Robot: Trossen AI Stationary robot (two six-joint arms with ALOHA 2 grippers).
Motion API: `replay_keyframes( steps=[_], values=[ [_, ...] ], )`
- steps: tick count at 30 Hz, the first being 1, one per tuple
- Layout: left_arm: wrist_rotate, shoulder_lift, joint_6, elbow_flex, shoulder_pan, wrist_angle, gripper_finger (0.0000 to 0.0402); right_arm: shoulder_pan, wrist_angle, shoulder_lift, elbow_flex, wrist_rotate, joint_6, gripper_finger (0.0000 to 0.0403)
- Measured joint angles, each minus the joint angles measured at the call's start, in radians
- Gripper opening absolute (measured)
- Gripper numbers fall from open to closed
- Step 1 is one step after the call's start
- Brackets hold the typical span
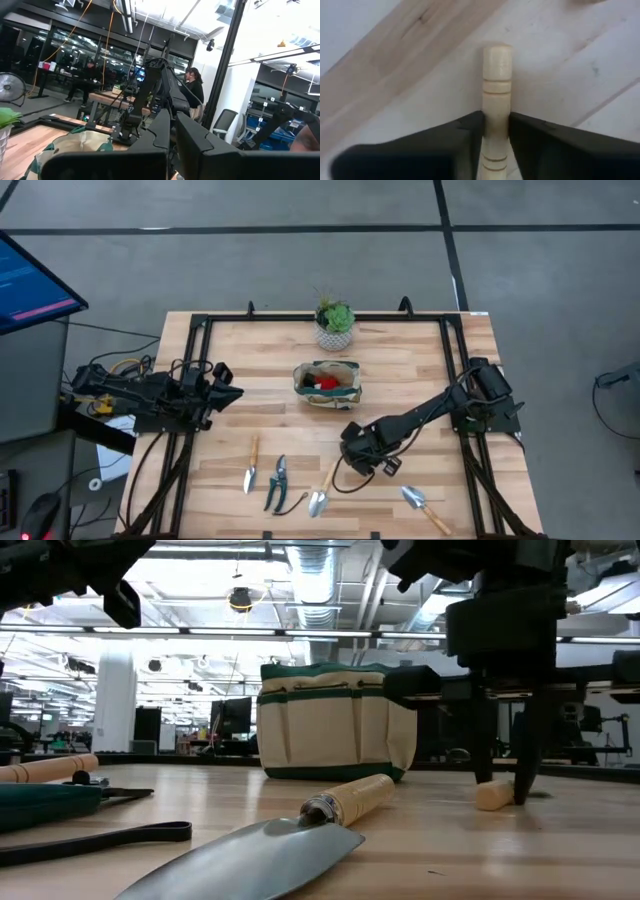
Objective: Pick & Place Garden tools in Gardening bag
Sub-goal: Put the trowel into the gardening bag
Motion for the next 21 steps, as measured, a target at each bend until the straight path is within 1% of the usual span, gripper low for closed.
replay_keyframes(
  steps=[1,2,7,11,14,19,21],
  values=[
    [0.0,0.0,0.0,0.0,0.0,0.0,0.0002,-0.002,-0.002,-0.004,-0.001,0.0,0.017,0.0054],
    [0.0,0.0,0.0,0.0,0.0,0.0,0.0002,-0.005,-0.002,-0.008,-0.001,-0.003,0.038,0.0052],
    [0.0,0.0,0.0,0.0,0.0,0.0,0.0002,-0.036,-0.004,-0.045,-0.008,-0.096,0.224,0.0054],
    [0.0,0.0,0.0,0.0,0.0,0.0,0.0002,-0.069,0.001,-0.113,-0.007,-0.137,0.358,0.0054],
    [0.0,0.0,0.0,0.0,0.0,0.0,0.0002,-0.091,0.007,-0.173,-0.007,-0.134,0.435,0.0054],
    [0.0,0.0,0.0,0.0,0.0,0.0,0.0002,-0.133,0.074,-0.341,-0.007,-0.121,0.607,0.0054],
    [0.0,0.0,0.0,0.0,0.0,0.0,0.0002,-0.156,0.136,-0.412,-0.007,-0.066,0.687,0.0054]
  ],
)
